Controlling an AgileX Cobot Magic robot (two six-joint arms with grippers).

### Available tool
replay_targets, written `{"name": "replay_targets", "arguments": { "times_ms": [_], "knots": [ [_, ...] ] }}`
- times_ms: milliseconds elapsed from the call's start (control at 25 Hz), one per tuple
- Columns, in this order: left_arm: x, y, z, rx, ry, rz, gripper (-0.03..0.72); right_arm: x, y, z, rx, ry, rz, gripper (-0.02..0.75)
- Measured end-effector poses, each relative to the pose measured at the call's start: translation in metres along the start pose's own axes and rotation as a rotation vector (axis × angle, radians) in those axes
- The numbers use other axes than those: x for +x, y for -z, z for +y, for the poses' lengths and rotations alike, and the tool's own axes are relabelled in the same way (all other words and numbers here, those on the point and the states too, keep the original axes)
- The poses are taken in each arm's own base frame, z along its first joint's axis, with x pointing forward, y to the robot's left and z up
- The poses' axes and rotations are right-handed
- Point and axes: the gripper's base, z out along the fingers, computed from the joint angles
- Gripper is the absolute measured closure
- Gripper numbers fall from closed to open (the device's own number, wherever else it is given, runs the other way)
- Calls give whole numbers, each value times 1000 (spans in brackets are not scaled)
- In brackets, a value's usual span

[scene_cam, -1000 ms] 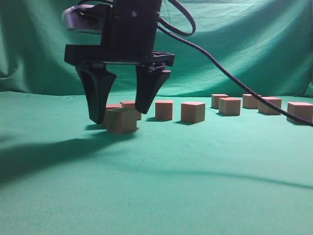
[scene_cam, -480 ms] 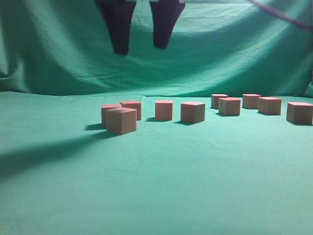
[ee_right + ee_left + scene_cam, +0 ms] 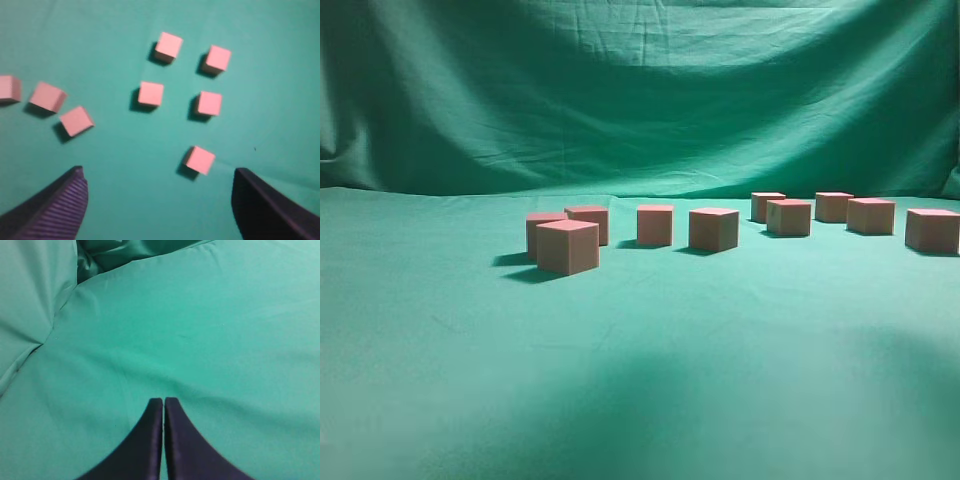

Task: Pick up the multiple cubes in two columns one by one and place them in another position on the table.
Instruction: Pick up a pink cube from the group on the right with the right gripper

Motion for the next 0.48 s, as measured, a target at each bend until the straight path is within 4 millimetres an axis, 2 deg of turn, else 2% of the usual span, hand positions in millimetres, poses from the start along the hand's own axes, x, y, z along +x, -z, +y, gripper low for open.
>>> {"name": "replay_targets", "arguments": {
  "times_ms": [120,240,320,480],
  "knots": [
    [0,0,0,0,0,0,688,23,-22,-33,28,-109,107,157],
    [0,0,0,0,0,0,688,46,-54,-50,14,-203,179,157],
    [0,0,0,0,0,0,688,58,-74,-54,-7,-260,169,157],
    [0,0,0,0,0,0,688,70,-113,-56,-12,-306,104,157]
  ]
}}
